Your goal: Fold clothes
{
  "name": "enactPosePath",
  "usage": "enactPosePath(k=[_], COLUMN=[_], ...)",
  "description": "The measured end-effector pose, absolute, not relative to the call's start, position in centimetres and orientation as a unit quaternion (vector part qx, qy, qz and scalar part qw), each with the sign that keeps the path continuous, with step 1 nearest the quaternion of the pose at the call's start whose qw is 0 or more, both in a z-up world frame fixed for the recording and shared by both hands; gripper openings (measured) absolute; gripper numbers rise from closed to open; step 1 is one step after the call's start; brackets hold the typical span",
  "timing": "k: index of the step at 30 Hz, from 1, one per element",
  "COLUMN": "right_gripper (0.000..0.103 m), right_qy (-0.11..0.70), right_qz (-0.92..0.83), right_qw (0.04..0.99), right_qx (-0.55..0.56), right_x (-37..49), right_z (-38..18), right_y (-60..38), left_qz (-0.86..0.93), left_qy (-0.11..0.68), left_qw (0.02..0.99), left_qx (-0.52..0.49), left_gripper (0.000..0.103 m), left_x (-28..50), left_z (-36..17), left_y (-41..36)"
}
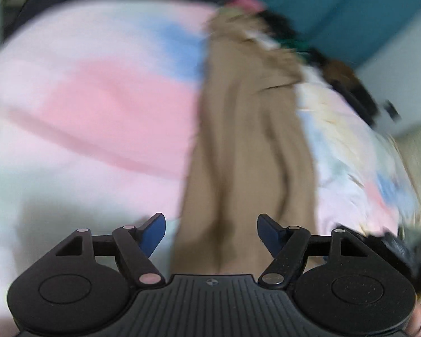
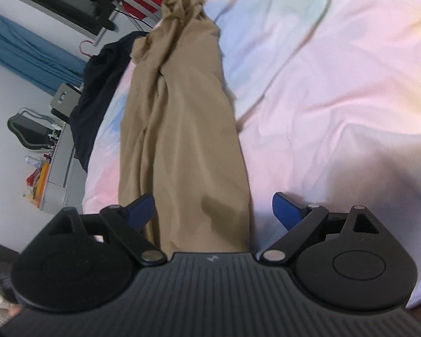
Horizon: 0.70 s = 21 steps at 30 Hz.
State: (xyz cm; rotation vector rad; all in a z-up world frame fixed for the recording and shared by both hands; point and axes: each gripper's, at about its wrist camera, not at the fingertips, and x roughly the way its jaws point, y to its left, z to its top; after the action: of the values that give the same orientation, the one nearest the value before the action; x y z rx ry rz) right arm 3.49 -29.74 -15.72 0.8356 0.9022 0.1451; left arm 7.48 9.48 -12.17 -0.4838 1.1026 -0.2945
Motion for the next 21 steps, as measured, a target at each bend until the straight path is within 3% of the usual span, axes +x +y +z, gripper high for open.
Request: enactPosePath(k=[2, 4, 7, 9, 13, 17, 21], right_gripper=[0.089, 0.077, 0.077, 0.077, 0.075, 0.063, 0.050], right_qy=[0.427, 0.435, 0.438, 0.442, 0.459, 0.488, 0.508], right_qz=[0.060, 0.045, 0.042, 0.048, 0.075, 0.107, 0.109], right_qw=[0.808, 0.802, 0.798, 0.795, 0.779, 0.751, 0.751], right_qx=[0.402, 0.408, 0.412, 0.413, 0.421, 0.432, 0.406], right_x=[3.4, 3.4, 3.4, 3.4, 3.0, 2.1, 1.2], right_z=[-16.3, -16.8, -17.0, -17.1, -17.2, -17.6, -17.2], right_y=[-30.0, -30.4, -30.3, -30.2, -29.5, -28.4, -27.3], left_qz=[-0.125, -0.113, -0.129, -0.142, -0.182, -0.195, -0.195], left_qy=[0.521, 0.513, 0.527, 0.541, 0.569, 0.597, 0.606], left_qw=[0.812, 0.828, 0.825, 0.814, 0.783, 0.758, 0.755], left_qx=[-0.230, -0.193, -0.160, -0.158, -0.172, -0.179, -0.158], left_gripper=[0.068, 0.068, 0.065, 0.055, 0.048, 0.047, 0.039], left_x=[8.1, 8.1, 7.8, 7.5, 7.0, 6.1, 5.0], left_z=[-12.8, -12.7, -12.9, -13.1, -13.4, -14.5, -14.7], left_y=[9.4, 8.4, 7.1, 6.8, 6.6, 6.6, 6.5])
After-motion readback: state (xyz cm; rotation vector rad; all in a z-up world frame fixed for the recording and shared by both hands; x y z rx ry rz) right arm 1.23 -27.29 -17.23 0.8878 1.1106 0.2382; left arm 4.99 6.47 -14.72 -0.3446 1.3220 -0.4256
